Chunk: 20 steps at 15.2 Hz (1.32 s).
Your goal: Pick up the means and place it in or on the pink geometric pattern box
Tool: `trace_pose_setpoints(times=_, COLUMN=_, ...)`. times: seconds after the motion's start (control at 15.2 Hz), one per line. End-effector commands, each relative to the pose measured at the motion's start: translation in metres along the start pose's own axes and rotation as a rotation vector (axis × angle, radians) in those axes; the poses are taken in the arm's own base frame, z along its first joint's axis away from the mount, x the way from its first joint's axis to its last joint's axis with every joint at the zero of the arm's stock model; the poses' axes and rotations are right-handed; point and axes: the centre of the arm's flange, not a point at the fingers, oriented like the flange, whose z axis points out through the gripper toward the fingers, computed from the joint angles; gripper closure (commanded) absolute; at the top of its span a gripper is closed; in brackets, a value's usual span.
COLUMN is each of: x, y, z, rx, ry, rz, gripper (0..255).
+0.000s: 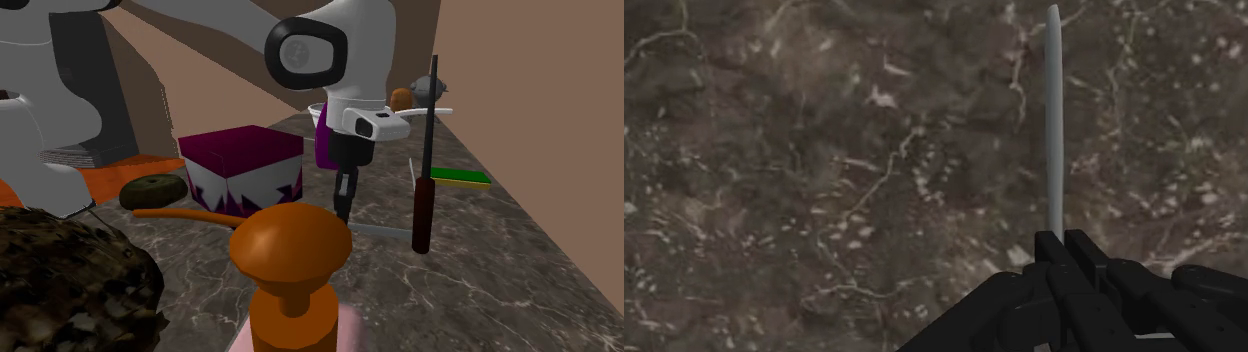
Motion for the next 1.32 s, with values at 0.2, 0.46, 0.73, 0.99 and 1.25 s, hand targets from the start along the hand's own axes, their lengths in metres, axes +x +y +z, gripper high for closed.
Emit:
trace_pose_setpoints(times=0.2, x=0.000, y=0.000, z=0.000, rx=0.000, ry=0.000, rz=0.000, gripper=255)
trace_pose_setpoints(times=0.46, x=-0.001, y=0.000, z=-0.016, rx=0.000, ry=0.000, rz=0.000, gripper=255)
trace_pose_setpoints(times=0.73, x=-0.002, y=0.001, z=-0.037, rx=0.000, ry=0.000, rz=0.000, gripper=255)
trace_pose_setpoints(times=0.99, x=-0.003, y=0.001, z=-0.058, rx=0.000, ry=0.000, rz=0.000, gripper=255)
trace_pose_setpoints(times=1.25, x=-0.004, y=0.001, z=-0.079, rx=0.000, ry=0.000, rz=0.000, gripper=255)
